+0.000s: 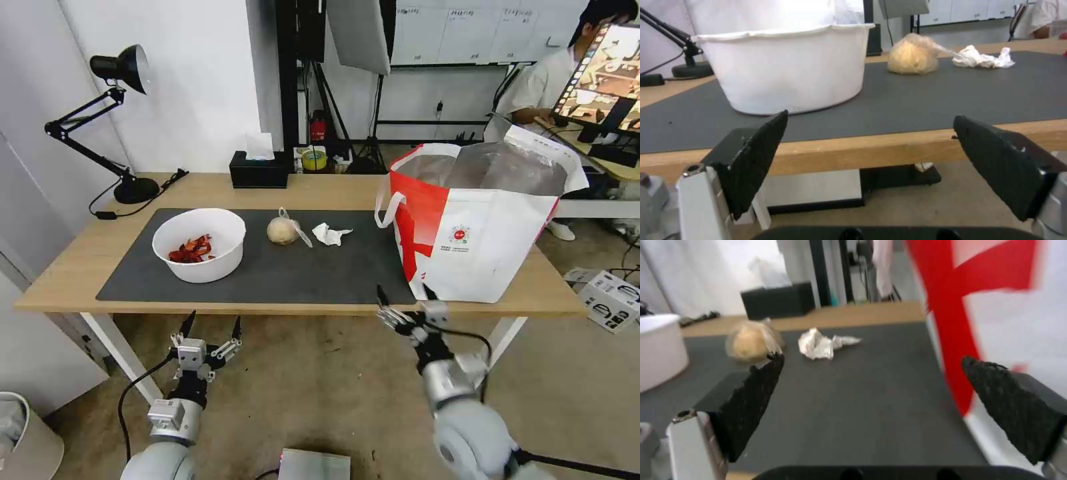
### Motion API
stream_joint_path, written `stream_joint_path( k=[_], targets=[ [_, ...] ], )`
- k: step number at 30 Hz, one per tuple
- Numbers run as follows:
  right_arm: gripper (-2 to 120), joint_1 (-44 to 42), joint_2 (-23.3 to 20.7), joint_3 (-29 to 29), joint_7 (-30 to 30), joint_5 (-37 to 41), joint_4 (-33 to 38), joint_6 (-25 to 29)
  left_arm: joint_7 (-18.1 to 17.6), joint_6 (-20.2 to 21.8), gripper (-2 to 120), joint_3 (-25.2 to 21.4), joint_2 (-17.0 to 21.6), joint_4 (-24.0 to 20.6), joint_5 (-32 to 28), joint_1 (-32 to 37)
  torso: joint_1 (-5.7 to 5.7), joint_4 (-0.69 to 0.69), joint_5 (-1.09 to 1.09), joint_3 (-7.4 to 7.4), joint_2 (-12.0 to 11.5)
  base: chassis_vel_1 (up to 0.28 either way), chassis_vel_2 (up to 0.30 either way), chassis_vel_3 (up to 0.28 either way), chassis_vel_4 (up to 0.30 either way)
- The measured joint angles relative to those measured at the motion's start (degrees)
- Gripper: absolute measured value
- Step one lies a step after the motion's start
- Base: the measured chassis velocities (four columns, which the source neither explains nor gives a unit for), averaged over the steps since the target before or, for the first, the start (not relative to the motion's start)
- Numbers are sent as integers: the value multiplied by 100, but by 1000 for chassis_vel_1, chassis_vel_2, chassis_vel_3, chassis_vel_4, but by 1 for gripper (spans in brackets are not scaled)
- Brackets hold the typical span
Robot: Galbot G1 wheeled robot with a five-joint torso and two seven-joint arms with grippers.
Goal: Pick up the trash from the table and place it into the takeout bag.
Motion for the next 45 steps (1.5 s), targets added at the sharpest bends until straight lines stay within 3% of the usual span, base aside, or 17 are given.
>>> stream_joint_path(
  k=[9,15,23,31,45],
  targets=[
    [98,2243,390,-1385,924,1025,-1352,-493,-2,1,100,-58,-52,49,-2,0,1,1,0,0,0,0,0,0,0],
    [97,2954,694,-1751,1272,1329,-2025,-677,-4,1,100,-94,-72,60,-6,0,1,0,0,0,-1,0,0,0,0],
    [97,4267,1293,-2241,1697,1966,-3487,-818,-5,-13,100,-106,-82,90,-13,-22,1,0,0,0,-1,0,0,0,0],
    [96,4739,1713,-2399,1691,2479,-4466,-822,-9,-25,100,-142,-73,71,-24,4,0,-1,0,0,-1,0,0,0,0],
    [87,4920,2151,-2428,1519,2468,-5179,-796,-11,-123,100,-192,-71,53,-30,41,-1,-1,0,-2,1,0,0,0,0]
  ],
)
